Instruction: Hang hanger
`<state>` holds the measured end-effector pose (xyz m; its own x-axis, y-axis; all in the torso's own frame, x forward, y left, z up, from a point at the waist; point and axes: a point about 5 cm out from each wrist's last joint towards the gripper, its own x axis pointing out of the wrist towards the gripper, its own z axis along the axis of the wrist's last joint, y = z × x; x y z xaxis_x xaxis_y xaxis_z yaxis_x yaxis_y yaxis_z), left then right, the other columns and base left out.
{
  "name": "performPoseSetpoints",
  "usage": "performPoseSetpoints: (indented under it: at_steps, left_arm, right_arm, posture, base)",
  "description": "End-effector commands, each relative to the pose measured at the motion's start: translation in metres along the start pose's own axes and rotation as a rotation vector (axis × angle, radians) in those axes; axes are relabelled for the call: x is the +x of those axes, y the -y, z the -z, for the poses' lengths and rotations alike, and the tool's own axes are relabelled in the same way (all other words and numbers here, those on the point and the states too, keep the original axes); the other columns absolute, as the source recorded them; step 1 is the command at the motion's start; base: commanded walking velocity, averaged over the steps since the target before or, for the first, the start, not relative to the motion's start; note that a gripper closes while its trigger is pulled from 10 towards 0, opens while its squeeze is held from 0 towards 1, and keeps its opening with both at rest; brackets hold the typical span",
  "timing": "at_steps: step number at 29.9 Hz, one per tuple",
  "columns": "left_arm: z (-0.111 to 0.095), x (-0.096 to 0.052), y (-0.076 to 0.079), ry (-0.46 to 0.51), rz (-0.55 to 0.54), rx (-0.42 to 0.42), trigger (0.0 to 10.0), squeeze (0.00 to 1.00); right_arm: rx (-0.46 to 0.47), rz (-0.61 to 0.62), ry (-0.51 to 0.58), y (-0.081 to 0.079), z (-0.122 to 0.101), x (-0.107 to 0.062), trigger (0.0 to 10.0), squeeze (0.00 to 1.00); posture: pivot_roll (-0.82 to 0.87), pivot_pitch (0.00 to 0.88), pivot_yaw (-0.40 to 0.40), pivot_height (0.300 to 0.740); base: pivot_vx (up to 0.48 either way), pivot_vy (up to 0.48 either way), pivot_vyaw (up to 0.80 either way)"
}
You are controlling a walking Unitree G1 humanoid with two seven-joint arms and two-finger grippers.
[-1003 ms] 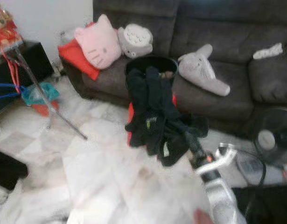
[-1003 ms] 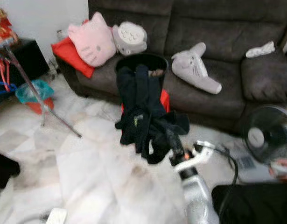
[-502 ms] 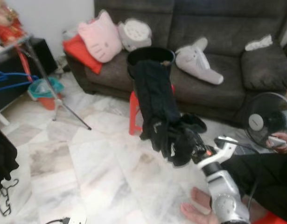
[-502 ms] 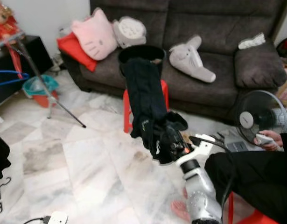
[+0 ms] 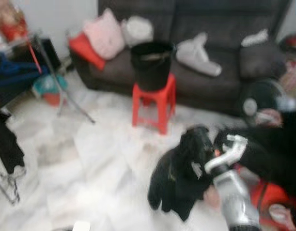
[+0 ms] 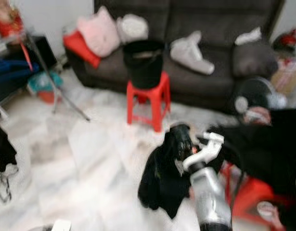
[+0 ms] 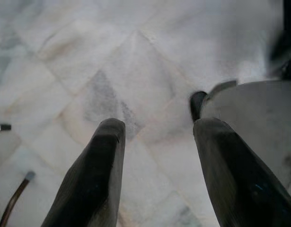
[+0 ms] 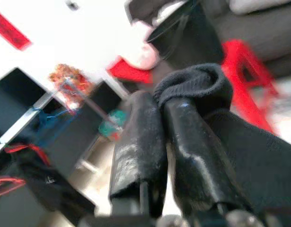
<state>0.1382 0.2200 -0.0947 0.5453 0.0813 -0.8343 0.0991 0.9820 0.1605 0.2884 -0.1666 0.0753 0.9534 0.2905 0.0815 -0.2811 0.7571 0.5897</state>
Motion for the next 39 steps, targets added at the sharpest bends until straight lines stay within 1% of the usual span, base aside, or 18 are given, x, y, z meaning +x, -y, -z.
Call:
performPoseSetpoints:
  at_steps: [1,2,3,6,7,10,11,12,13,16,19,21,26,32,33,34,36,39]
  left_arm:
    - [-0.002,0.001,0.0,0.003,-0.006,-0.007,10.0,0.0]
    - [-0.002,0.001,0.0,-0.001,-0.004,-0.009,10.0,0.0]
    - [-0.002,0.001,0.0,-0.001,-0.004,-0.009,10.0,0.0]
    - [-0.001,0.001,0.0,-0.009,0.0,-0.008,10.0,0.0]
    - [-0.001,0.001,0.001,-0.011,0.008,-0.012,10.0,0.0]
    - [-0.001,0.001,0.001,-0.01,0.015,-0.014,10.0,0.0]
    - [-0.001,0.001,0.001,-0.01,0.013,-0.01,10.0,0.0]
    - [-0.001,0.001,0.001,-0.01,0.013,-0.01,10.0,0.0]
    - [-0.001,0.001,0.001,-0.009,0.011,-0.009,10.0,0.0]
    - [-0.001,0.001,0.002,-0.007,0.011,-0.007,10.0,0.0]
    - [-0.002,0.001,0.002,-0.003,0.014,-0.006,10.0,0.0]
    - [-0.004,0.001,0.003,0.015,0.03,0.008,10.0,0.0]
    - [-0.005,0.001,0.003,0.032,0.036,0.018,10.0,0.0]
    - [-0.012,0.0,0.003,0.106,0.023,0.048,10.0,0.0]
    - [-0.036,-0.004,-0.006,0.313,0.056,0.024,10.0,0.0]
    - [-0.055,-0.01,-0.015,0.471,0.076,0.026,10.0,0.0]
    - [-0.076,-0.009,-0.027,0.491,0.055,0.083,10.0,0.0]
    - [-0.105,-0.005,-0.019,0.496,0.047,0.121,10.0,0.0]
  right_arm:
    - [-0.053,-0.031,-0.005,-0.007,-0.006,0.01,10.0,0.0]
    - [-0.136,-0.01,-0.089,-0.004,-0.001,0.013,10.0,0.0]
    - [-0.136,-0.01,-0.089,-0.004,-0.001,0.013,10.0,0.0]
    - [-0.24,0.031,-0.204,0.001,0.007,0.017,10.0,0.0]
    - [-0.359,0.02,-0.268,0.004,0.01,0.019,10.0,0.0]
    - [-0.425,0.023,-0.329,0.007,0.012,0.02,10.0,0.0]
    - [-0.552,0.05,-0.411,0.014,0.012,0.021,10.0,0.0]
    - [-0.552,0.05,-0.411,0.014,0.012,0.021,10.0,0.0]
    - [-0.618,0.053,-0.439,0.018,0.011,0.022,10.0,0.0]
    - [-0.689,0.063,-0.442,0.023,0.0,0.03,10.0,0.0]
    - [-0.723,0.061,-0.451,0.024,-0.004,0.034,10.0,0.0]
    - [-0.766,0.03,-0.44,0.021,-0.011,0.043,10.0,0.0]
    - [-0.789,-0.012,-0.424,0.016,-0.013,0.049,10.0,0.0]
    - [-0.803,-0.055,-0.379,0.005,-0.016,0.059,10.0,0.0]
    - [-0.814,-0.06,-0.374,0.004,-0.015,0.061,10.0,0.0]
    - [-0.818,-0.058,-0.376,0.004,-0.014,0.061,10.0,0.0]
    - [-0.813,-0.056,-0.379,0.004,-0.013,0.061,10.0,0.0]
    - [-0.795,-0.071,-0.369,0.001,-0.011,0.062,10.0,0.0]
  posture:
    - [-0.02,0.034,0.009,0.74]
    - [-0.02,0.034,0.009,0.74]
    - [-0.02,0.034,0.009,0.74]
    - [-0.02,0.034,0.009,0.74]
    - [-0.01,0.035,0.011,0.74]
    - [-0.01,0.037,0.012,0.74]
    - [0.0,0.037,0.01,0.74]
    - [0.0,0.037,0.01,0.74]
    - [0.0,0.037,0.01,0.74]
    - [0.0,0.038,0.008,0.74]
    - [0.0,0.039,0.008,0.74]
    - [0.01,0.04,0.008,0.74]
    - [0.01,0.038,0.008,0.74]
    - [0.02,0.033,0.007,0.74]
    - [0.02,0.03,0.009,0.74]
    - [0.02,0.028,0.013,0.74]
    - [0.01,0.028,0.013,0.74]
    - [0.01,0.025,0.016,0.74]
  base:
    - [0.0,0.0,0.0]
    - [0.0,0.0,0.0]
    - [0.0,0.0,0.0]
    - [0.0,0.0,0.0]
    - [0.0,0.0,0.0]
    - [0.0,0.0,0.0]
    - [0.0,0.0,0.0]
    - [0.0,0.0,0.0]
    - [0.0,0.0,0.0]
    - [0.0,0.0,0.0]
    - [0.0,0.0,0.0]
    - [0.0,0.0,0.0]
    - [0.0,0.0,0.0]
    - [0.0,0.0,0.2]
    - [0.0,0.0,0.8]
    - [0.0,0.0,0.8]
    - [0.0,0.0,0.8]
    - [0.0,0.0,0.8]
